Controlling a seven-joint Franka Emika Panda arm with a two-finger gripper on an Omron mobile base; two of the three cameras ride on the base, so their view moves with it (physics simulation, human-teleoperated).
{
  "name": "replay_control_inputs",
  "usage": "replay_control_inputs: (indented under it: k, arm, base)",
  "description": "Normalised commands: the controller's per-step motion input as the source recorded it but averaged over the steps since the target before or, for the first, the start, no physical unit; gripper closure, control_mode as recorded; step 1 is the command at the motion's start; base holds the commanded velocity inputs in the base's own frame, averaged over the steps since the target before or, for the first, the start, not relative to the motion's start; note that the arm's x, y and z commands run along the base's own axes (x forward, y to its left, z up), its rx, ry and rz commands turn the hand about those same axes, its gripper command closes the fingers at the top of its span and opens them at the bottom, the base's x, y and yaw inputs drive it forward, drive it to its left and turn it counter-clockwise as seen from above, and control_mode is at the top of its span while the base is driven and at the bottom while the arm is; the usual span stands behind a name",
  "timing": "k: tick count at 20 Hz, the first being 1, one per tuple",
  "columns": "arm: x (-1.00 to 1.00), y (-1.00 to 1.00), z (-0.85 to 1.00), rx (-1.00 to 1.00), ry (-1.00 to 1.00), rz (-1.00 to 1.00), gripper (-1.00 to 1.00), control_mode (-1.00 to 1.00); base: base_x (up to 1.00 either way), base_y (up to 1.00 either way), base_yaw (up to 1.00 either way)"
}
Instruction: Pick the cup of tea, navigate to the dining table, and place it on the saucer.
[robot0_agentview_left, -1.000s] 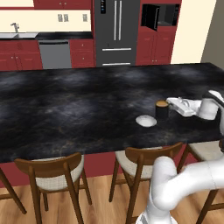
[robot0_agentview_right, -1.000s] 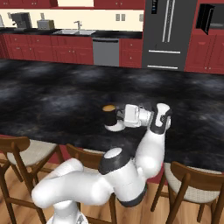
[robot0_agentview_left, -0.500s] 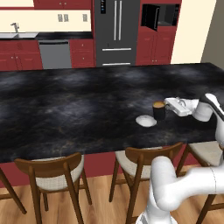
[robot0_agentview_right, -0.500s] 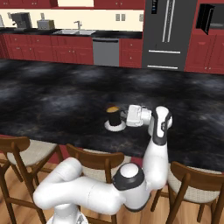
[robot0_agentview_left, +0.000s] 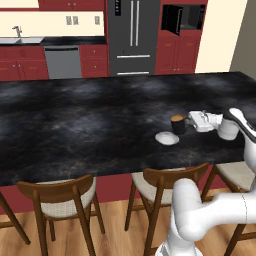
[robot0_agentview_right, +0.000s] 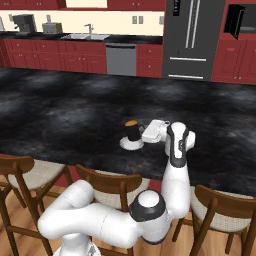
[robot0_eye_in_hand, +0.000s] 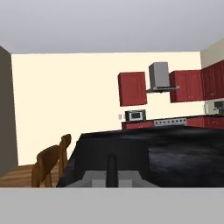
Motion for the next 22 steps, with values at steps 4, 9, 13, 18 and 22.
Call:
replay_control_inputs:
  k: [4, 9, 13, 18, 22]
  arm:
    - [0.26, 0.19, -0.18, 0.0, 0.0, -0.09, 1.0, -1.0]
    - [0.06, 0.12, -0.1, 0.0, 0.0, 0.0, 1.0, -1.0]
    - [0.02, 0.03, -0.26, 0.0, 0.0, 0.0, 1.0, -1.0]
    - [0.0, 0.0, -0.28, 0.0, 0.0, 0.0, 1.0, -1.0]
    - [0.01, 0.04, -0.15, -0.01, 0.0, 0.0, 1.0, -1.0]
  base:
    - [0.0, 0.0, 0.0]
    - [0.0, 0.0, 0.0]
    - [0.0, 0.0, 0.0]
    - [0.0, 0.0, 0.0]
    - [0.0, 0.0, 0.0]
